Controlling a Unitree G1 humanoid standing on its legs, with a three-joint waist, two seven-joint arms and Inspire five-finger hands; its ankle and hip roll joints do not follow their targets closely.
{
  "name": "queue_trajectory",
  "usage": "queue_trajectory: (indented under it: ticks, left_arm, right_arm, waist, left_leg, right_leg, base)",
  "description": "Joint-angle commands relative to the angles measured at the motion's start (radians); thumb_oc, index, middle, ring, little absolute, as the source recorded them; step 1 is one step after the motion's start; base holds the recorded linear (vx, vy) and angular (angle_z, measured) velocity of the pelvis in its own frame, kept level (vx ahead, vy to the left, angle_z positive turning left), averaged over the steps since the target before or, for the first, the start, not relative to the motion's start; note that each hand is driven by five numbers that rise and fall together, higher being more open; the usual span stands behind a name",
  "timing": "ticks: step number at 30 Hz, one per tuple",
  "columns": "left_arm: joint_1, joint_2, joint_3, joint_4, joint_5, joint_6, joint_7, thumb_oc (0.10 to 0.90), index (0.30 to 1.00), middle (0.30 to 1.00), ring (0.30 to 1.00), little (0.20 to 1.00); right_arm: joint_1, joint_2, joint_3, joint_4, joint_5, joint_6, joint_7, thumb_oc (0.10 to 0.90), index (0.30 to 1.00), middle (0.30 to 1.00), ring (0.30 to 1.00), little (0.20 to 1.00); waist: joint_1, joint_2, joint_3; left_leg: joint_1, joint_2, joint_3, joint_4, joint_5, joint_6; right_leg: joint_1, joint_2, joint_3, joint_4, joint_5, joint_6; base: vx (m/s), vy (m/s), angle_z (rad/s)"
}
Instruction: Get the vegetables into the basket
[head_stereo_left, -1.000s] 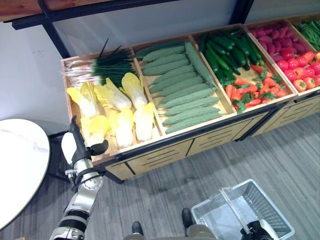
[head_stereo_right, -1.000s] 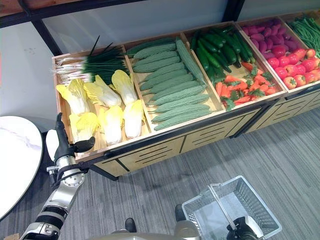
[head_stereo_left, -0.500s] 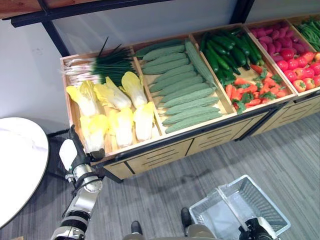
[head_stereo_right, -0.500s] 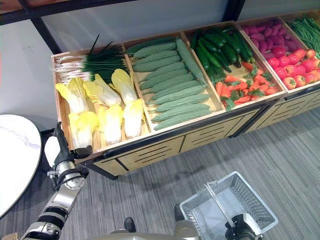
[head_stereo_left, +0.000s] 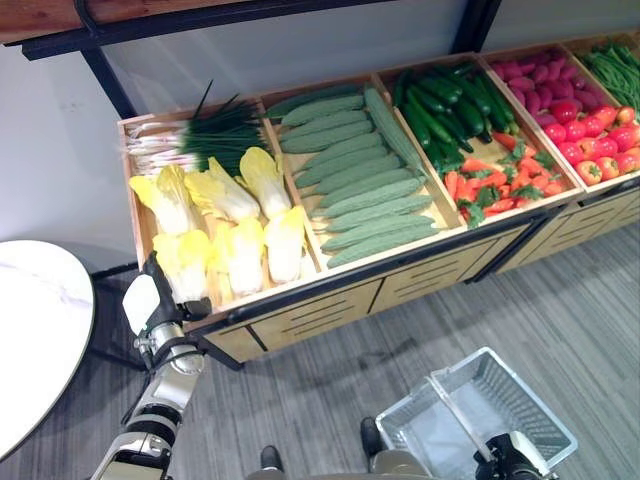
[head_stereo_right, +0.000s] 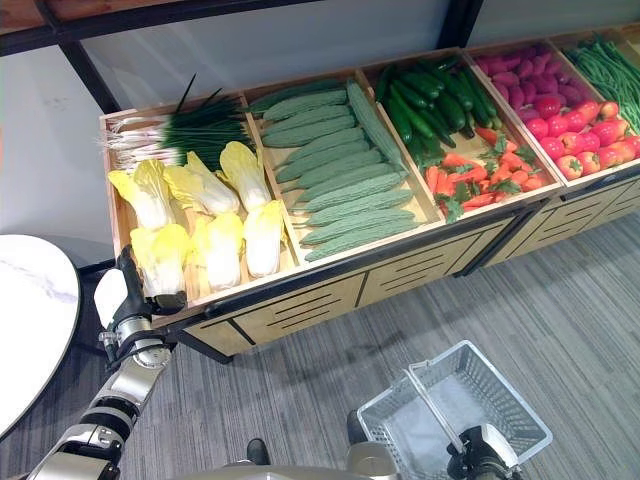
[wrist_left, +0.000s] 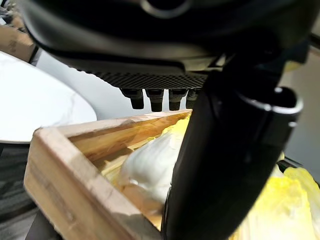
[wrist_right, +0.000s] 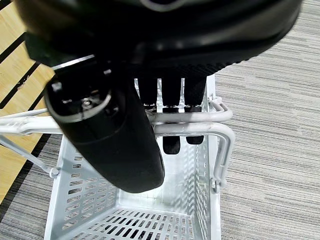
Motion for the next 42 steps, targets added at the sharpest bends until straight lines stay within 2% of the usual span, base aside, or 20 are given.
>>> queue_trajectory:
  ticks: [1, 3, 5, 6, 10, 13, 15, 18, 19, 21, 23, 25, 28, 29, 30, 31, 37, 40, 41, 42]
  left_arm:
    - [-0.125, 0.060, -0.013, 0.086, 0.059, 0.011, 0.002, 0.837, 0.912, 0.912, 0.912, 0.912]
    - [-0.132, 0.061, -0.010, 0.112, 0.053, 0.020, -0.001, 0.747, 0.786, 0.786, 0.786, 0.786]
    - [-0.149, 0.060, -0.009, 0.177, 0.034, 0.031, -0.006, 0.473, 0.402, 0.402, 0.402, 0.402]
    - [-0.153, 0.054, -0.005, 0.207, 0.015, 0.033, -0.014, 0.400, 0.300, 0.300, 0.300, 0.300]
    - [-0.153, 0.044, 0.010, 0.234, -0.025, 0.026, -0.016, 0.400, 0.300, 0.300, 0.300, 0.300]
    - [-0.150, 0.019, 0.068, 0.250, -0.136, -0.005, 0.016, 0.400, 0.300, 0.300, 0.300, 0.300]
    - [-0.147, 0.013, 0.072, 0.243, -0.155, -0.011, 0.017, 0.400, 0.300, 0.300, 0.300, 0.300]
    - [-0.142, 0.000, 0.130, 0.147, -0.225, -0.061, 0.087, 0.400, 0.300, 0.300, 0.300, 0.300]
    - [-0.140, 0.000, 0.131, 0.145, -0.225, -0.060, 0.088, 0.400, 0.300, 0.300, 0.300, 0.300]
    - [-0.124, 0.004, 0.157, -0.034, -0.202, -0.082, 0.131, 0.400, 0.300, 0.300, 0.300, 0.300]
    - [-0.113, 0.002, 0.160, -0.152, -0.169, -0.095, 0.137, 0.400, 0.300, 0.300, 0.300, 0.300]
    - [-0.075, -0.008, 0.158, -0.355, -0.116, -0.108, 0.107, 0.400, 0.300, 0.300, 0.300, 0.300]
    - [-0.045, -0.022, 0.154, -0.464, -0.109, -0.136, 0.080, 0.400, 0.300, 0.300, 0.300, 0.300]
    - [-0.031, -0.034, 0.144, -0.546, -0.107, -0.163, 0.059, 0.400, 0.300, 0.300, 0.300, 0.300]
    - [-0.025, -0.035, 0.146, -0.553, -0.106, -0.160, 0.056, 0.400, 0.300, 0.300, 0.300, 0.300]
    - [0.005, -0.040, 0.142, -0.645, -0.104, -0.183, 0.028, 0.400, 0.300, 0.300, 0.300, 0.300]
    - [0.051, -0.027, 0.122, -0.813, -0.089, -0.241, -0.003, 0.400, 0.300, 0.300, 0.300, 0.300]
    - [0.092, -0.039, 0.090, -0.909, -0.345, -0.350, -0.131, 0.400, 0.300, 0.300, 0.300, 0.300]
    - [0.093, -0.037, 0.093, -0.910, -0.351, -0.351, -0.136, 0.400, 0.300, 0.300, 0.300, 0.300]
    - [0.103, -0.042, 0.072, -0.935, -0.528, -0.386, -0.241, 0.400, 0.300, 0.300, 0.300, 0.300]
  right_arm:
    - [-0.022, -0.029, 0.044, 0.009, -0.027, -0.012, -0.032, 0.400, 0.300, 0.300, 0.300, 0.300]
    - [-0.023, -0.031, 0.045, 0.009, -0.031, -0.010, -0.029, 0.400, 0.300, 0.300, 0.300, 0.300]
    - [-0.027, -0.031, 0.054, 0.003, -0.034, -0.011, -0.024, 0.400, 0.300, 0.300, 0.300, 0.300]
    - [-0.031, -0.032, 0.057, 0.006, -0.033, -0.009, -0.022, 0.400, 0.300, 0.300, 0.300, 0.300]
    - [-0.034, -0.033, 0.058, 0.009, -0.034, -0.006, -0.019, 0.400, 0.300, 0.300, 0.300, 0.300]
    - [-0.037, -0.032, 0.059, 0.015, -0.037, 0.000, -0.015, 0.400, 0.300, 0.300, 0.300, 0.300]
    - [-0.038, -0.031, 0.060, 0.017, -0.038, 0.003, -0.013, 0.400, 0.300, 0.300, 0.300, 0.300]
    - [-0.030, -0.028, 0.054, 0.016, -0.041, 0.006, -0.015, 0.400, 0.300, 0.300, 0.300, 0.300]
    - [-0.030, -0.028, 0.054, 0.017, -0.041, 0.006, -0.015, 0.400, 0.300, 0.300, 0.300, 0.300]
    - [-0.020, -0.027, 0.046, 0.012, -0.038, 0.003, -0.017, 0.400, 0.300, 0.300, 0.300, 0.300]
    - [-0.013, -0.025, 0.040, 0.011, -0.034, 0.001, -0.015, 0.400, 0.300, 0.300, 0.300, 0.300]
    - [-0.007, -0.022, 0.030, 0.015, -0.023, -0.001, -0.011, 0.400, 0.300, 0.300, 0.300, 0.300]
    - [-0.004, -0.019, 0.023, 0.016, -0.016, -0.002, -0.007, 0.400, 0.300, 0.300, 0.300, 0.300]
    - [-0.005, -0.016, 0.021, 0.020, -0.013, -0.003, -0.005, 0.400, 0.300, 0.300, 0.300, 0.300]
    - [-0.004, -0.016, 0.021, 0.021, -0.013, -0.003, -0.005, 0.400, 0.300, 0.300, 0.300, 0.300]
    - [0.000, -0.012, 0.015, 0.018, -0.009, -0.007, -0.004, 0.400, 0.300, 0.300, 0.300, 0.300]
    - [0.009, 0.002, 0.007, 0.029, 0.005, -0.014, -0.006, 0.400, 0.300, 0.300, 0.300, 0.300]
    - [0.009, 0.002, -0.001, 0.032, 0.017, -0.013, -0.002, 0.400, 0.300, 0.300, 0.300, 0.300]
    - [0.009, 0.001, -0.002, 0.031, 0.017, -0.013, -0.002, 0.400, 0.300, 0.300, 0.300, 0.300]
    - [0.007, -0.002, -0.006, 0.030, 0.019, -0.010, 0.000, 0.400, 0.300, 0.300, 0.300, 0.300]
  waist:
    - [-0.021, -0.049, -0.021]
    - [-0.022, -0.048, -0.021]
    - [-0.026, -0.046, -0.021]
    - [-0.026, -0.045, -0.021]
    - [-0.026, -0.045, -0.023]
    - [-0.024, -0.045, -0.028]
    - [-0.025, -0.045, -0.029]
    - [-0.023, -0.049, -0.034]
    - [-0.023, -0.049, -0.034]
    - [-0.016, -0.053, -0.033]
    - [-0.010, -0.056, -0.030]
    - [0.002, -0.060, -0.025]
    - [0.009, -0.062, -0.024]
    - [0.016, -0.063, -0.022]
    - [0.016, -0.063, -0.023]
    - [0.022, -0.064, -0.021]
    - [0.035, -0.066, -0.020]
    - [0.038, -0.063, -0.017]
    - [0.038, -0.062, -0.018]
    - [0.036, -0.060, -0.017]
  left_leg:
    - [0.028, 0.008, -0.008, 0.001, -0.046, -0.028]
    - [0.029, 0.008, -0.007, 0.001, -0.046, -0.028]
    - [0.033, 0.008, -0.006, 0.001, -0.046, -0.029]
    - [0.035, 0.008, -0.005, 0.001, -0.046, -0.029]
    - [0.039, 0.007, -0.005, 0.001, -0.047, -0.029]
    - [0.045, 0.005, -0.005, 0.001, -0.048, -0.029]
    - [0.046, 0.005, -0.007, 0.001, -0.049, -0.029]
    - [0.048, 0.005, -0.011, 0.001, -0.051, -0.029]
    - [0.049, 0.005, -0.011, 0.001, -0.051, -0.029]
    - [0.048, 0.004, -0.019, 0.001, -0.051, -0.028]
    - [0.046, 0.005, -0.026, 0.001, -0.051, -0.026]
    - [0.042, 0.004, -0.037, 0.001, -0.051, -0.024]
    - [0.038, 0.003, -0.041, 0.001, -0.050, -0.023]
    - [0.036, 0.002, -0.044, 0.001, -0.049, -0.020]
    - [0.036, 0.002, -0.044, 0.001, -0.049, -0.020]
    - [0.033, 0.000, -0.050, 0.001, -0.048, -0.018]
    - [0.027, -0.002, -0.054, 0.001, -0.047, -0.017]
    - [0.022, -0.005, -0.057, 0.001, -0.042, -0.015]
    - [0.022, -0.005, -0.058, 0.001, -0.042, -0.015]
    - [0.021, -0.006, -0.058, 0.001, -0.040, -0.015]
  right_leg:
    - [-0.008, -0.025, -0.014, 0.009, 0.005, 0.047]
    - [-0.006, -0.025, -0.016, 0.009, 0.005, 0.047]
    - [-0.004, -0.023, -0.014, 0.010, 0.004, 0.046]
    - [-0.002, -0.023, -0.014, 0.010, 0.004, 0.046]
    - [0.001, -0.023, -0.015, 0.010, 0.003, 0.045]
    - [0.007, -0.023, -0.019, 0.011, 0.002, 0.044]
    - [0.010, -0.023, -0.019, 0.011, 0.001, 0.043]
    - [0.014, -0.024, -0.020, 0.011, -0.001, 0.043]
    - [0.014, -0.024, -0.020, 0.011, -0.001, 0.043]
    - [0.018, -0.025, -0.026, 0.012, -0.003, 0.042]
    - [0.020, -0.026, -0.031, 0.012, -0.003, 0.042]
    - [0.023, -0.030, -0.039, 0.010, -0.003, 0.042]
    - [0.023, -0.033, -0.046, 0.009, -0.003, 0.042]
    - [0.024, -0.035, -0.049, 0.009, -0.002, 0.041]
    - [0.025, -0.035, -0.049, 0.009, -0.002, 0.041]
    - [0.026, -0.037, -0.054, 0.009, -0.001, 0.041]
    - [0.023, -0.042, -0.060, 0.006, 0.004, 0.044]
    - [0.020, -0.045, -0.064, 0.007, 0.007, 0.045]
    - [0.020, -0.045, -0.065, 0.007, 0.007, 0.045]
    - [0.019, -0.046, -0.064, 0.007, 0.009, 0.045]
  base:
    - [0.01, 0.003, -0.05]
    - [0.00, -0.001, -0.04]
    - [0.00, 0.000, 0.00]
    - [0.00, 0.000, 0.00]
    - [0.00, 0.004, -0.04]
    - [0.00, 0.000, 0.00]
    - [0.00, -0.001, -0.02]
    - [0.00, 0.000, 0.00]
    - [0.00, 0.000, 0.00]
    - [0.00, 0.000, 0.00]
    - [-0.02, -0.014, 0.06]
    - [-0.05, -0.022, 0.08]
    - [-0.04, -0.009, 0.11]
    - [-0.02, -0.003, 0.09]
    - [-0.05, -0.007, 0.08]
    - [-0.04, -0.001, 0.04]
    - [-0.03, -0.002, 0.03]
    - [-0.01, 0.003, 0.00]
    - [0.00, 0.000, 0.00]
    - [-0.03, 0.014, 0.05]
